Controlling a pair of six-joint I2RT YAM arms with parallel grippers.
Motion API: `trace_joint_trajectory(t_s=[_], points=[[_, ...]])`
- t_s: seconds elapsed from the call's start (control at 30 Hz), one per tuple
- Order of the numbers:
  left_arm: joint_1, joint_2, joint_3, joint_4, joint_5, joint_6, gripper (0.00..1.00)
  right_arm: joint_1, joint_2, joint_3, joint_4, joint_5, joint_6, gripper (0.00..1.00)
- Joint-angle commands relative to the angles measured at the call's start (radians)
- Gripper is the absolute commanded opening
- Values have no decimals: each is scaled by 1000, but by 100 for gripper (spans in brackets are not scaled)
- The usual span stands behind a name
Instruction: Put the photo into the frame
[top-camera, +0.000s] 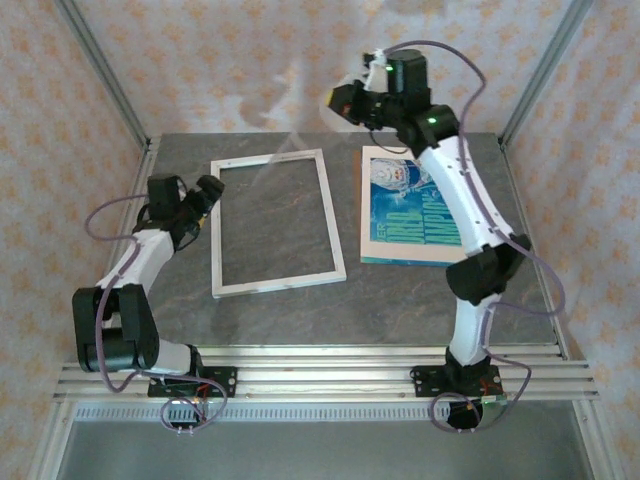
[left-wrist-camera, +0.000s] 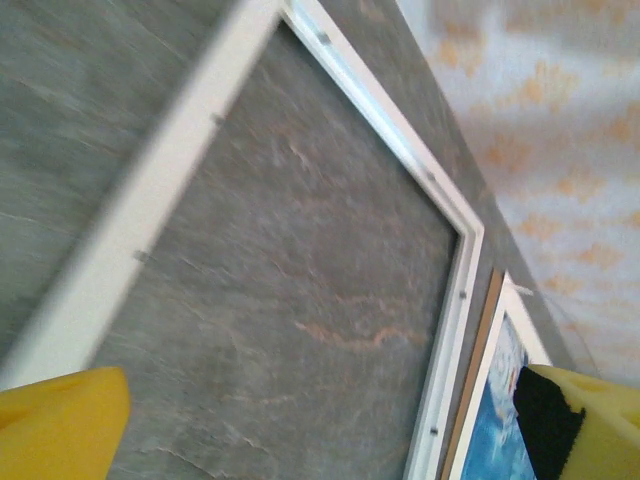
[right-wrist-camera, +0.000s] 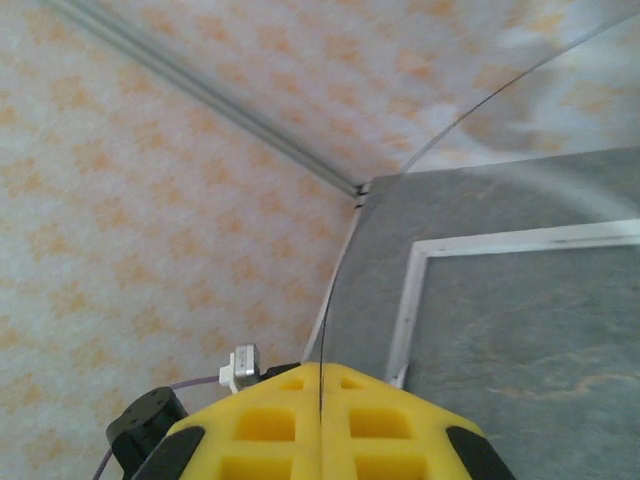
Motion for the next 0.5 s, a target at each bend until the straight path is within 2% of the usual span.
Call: trace_joint_trajectory(t_s=[0.0,0.1,0.27,0.47], points=[[86,-54,-54,58,-7,-54,100,69,71,133,32,-10,34,0],[170,-80,-99,65,-3,-71,100,126,138,199,89,-10,70,0],[279,-111,-154,91,12,-91,100,208,205,211,227,-10,134,0],[351,-92,-137,98,68,-81,100,294,251,157,329,-14,186,0]])
